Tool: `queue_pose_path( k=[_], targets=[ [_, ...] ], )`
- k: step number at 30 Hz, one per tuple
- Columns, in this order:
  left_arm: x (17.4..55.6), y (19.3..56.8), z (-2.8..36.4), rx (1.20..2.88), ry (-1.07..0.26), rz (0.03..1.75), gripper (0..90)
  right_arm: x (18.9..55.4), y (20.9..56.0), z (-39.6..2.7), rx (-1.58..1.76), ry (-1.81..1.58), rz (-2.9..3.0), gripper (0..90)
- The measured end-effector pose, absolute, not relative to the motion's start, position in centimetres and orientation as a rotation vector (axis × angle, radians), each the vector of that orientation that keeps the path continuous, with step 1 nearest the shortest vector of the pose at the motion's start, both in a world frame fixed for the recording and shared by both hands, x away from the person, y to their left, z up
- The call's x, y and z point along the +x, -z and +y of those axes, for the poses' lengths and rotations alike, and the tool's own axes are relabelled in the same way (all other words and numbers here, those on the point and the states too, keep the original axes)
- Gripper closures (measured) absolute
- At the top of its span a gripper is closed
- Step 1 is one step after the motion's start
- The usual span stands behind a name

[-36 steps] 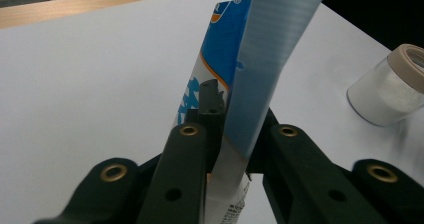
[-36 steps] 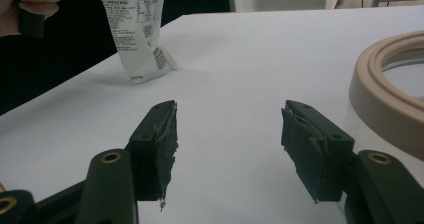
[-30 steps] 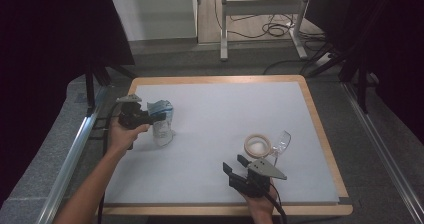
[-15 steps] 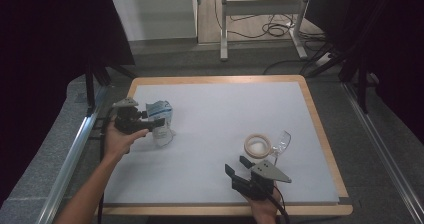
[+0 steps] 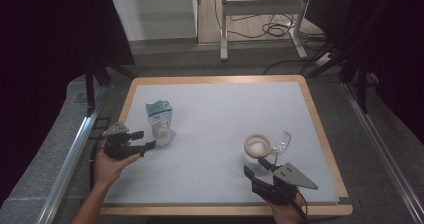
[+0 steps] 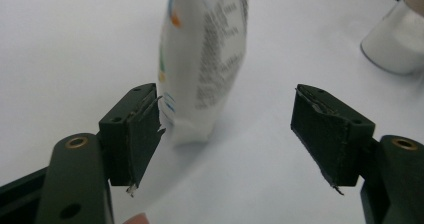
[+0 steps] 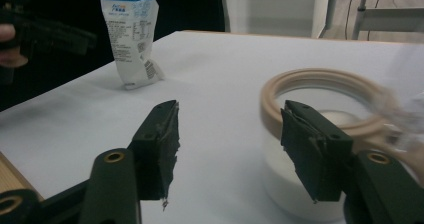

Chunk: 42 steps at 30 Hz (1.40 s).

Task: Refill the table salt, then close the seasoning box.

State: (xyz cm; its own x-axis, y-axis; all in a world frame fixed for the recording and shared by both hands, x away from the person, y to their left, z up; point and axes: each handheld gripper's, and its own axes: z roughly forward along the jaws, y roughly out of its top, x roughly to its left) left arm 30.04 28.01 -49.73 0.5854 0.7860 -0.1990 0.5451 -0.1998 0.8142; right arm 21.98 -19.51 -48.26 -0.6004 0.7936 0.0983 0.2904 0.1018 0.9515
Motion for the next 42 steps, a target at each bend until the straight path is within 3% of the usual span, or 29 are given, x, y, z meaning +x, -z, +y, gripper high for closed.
queue_pose_path(
  k=[10,16,27,42],
  targets=[
    [28.7,51.9,25.9,1.927,-0.332,1.038,27.0,21.5,46.9,-25.3,1.129,-1.451,1.813,77.6],
    [28.7,52.8,25.3,1.936,-0.302,1.04,27.0,22.0,46.0,-27.8,1.175,-1.488,1.733,89.7],
    [28.1,52.8,24.8,1.949,-0.325,1.033,27.2,24.5,45.1,-27.8,1.188,-1.463,1.755,90.0],
    [27.7,52.8,24.9,1.95,-0.321,1.025,27.2,28.1,44.2,-22.2,1.096,-1.38,1.967,90.0]
  ],
)
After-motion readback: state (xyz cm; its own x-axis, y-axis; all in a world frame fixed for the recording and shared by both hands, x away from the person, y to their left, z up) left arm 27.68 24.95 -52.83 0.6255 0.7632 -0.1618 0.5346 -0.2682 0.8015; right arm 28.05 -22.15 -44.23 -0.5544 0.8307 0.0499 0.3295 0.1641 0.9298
